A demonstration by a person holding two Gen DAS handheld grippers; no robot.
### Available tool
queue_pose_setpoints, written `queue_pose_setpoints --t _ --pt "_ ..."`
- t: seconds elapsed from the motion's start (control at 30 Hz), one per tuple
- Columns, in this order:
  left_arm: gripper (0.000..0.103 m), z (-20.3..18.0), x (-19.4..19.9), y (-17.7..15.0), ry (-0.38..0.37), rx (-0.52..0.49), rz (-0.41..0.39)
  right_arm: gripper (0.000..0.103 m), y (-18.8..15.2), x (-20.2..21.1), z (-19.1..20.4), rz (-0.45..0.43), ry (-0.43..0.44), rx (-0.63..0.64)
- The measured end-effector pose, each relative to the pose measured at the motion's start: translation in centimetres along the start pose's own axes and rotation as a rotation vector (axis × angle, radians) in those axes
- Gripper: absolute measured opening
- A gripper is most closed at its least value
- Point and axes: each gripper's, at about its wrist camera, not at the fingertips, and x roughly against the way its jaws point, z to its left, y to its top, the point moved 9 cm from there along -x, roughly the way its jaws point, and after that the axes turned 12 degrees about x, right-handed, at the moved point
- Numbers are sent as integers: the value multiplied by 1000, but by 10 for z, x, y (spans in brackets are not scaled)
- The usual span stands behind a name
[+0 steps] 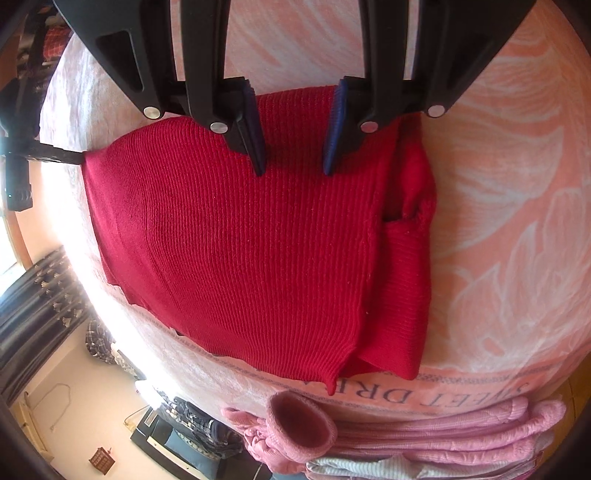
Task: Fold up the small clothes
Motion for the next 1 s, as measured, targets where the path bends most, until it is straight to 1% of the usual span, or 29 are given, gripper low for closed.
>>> queue_pose_setpoints --t 0.07,0.13,0.23,0.3,0.33,0.37,0.4,0.47,0.53,0.57,0.6,0.7,0.77,0.87,0.93,1.0 --pt "32 0 0 0 -2 3 -2 7 0 -1 -2 0 9 -2" --pt "32 1 1 2 -3 14 -4 11 5 4 0 -1 23 -5" --pt "32 -4 8 10 -20 50 -15 21 15 20 2 -45 45 -15" --pt "32 -12 17 20 -37 51 -54 30 27 33 1 -89 41 -21" --pt "33 -17 21 26 -42 44 -73 32 35 38 -1 -113 36 -32" --pt "37 -22 24 31 -47 39 -88 37 42 41 -4 -132 40 -51" --pt "40 -27 25 36 -53 36 -104 39 49 42 -6 -147 50 -72" --pt "40 -35 21 44 -55 29 -116 39 60 41 -12 -168 64 -112" --pt "40 -42 13 48 -55 26 -111 42 70 35 -15 -163 49 -119" --pt "40 -44 8 50 -60 33 -107 48 76 31 -17 -162 36 -119" --pt "40 -46 3 51 -63 37 -102 50 79 28 -20 -160 33 -128" --pt "40 -50 -8 53 -45 23 -98 52 85 19 -33 -154 48 -177" --pt "40 -51 -15 54 -35 13 -99 56 90 13 -37 -148 64 -194" --pt "40 -45 -23 56 -17 22 -93 56 94 4 -42 -143 61 -202" --pt "41 -40 -25 57 -20 31 -90 56 96 -1 -42 -138 66 -203" --pt "41 -38 -26 59 -26 24 -88 56 97 -4 -41 -128 52 -185"
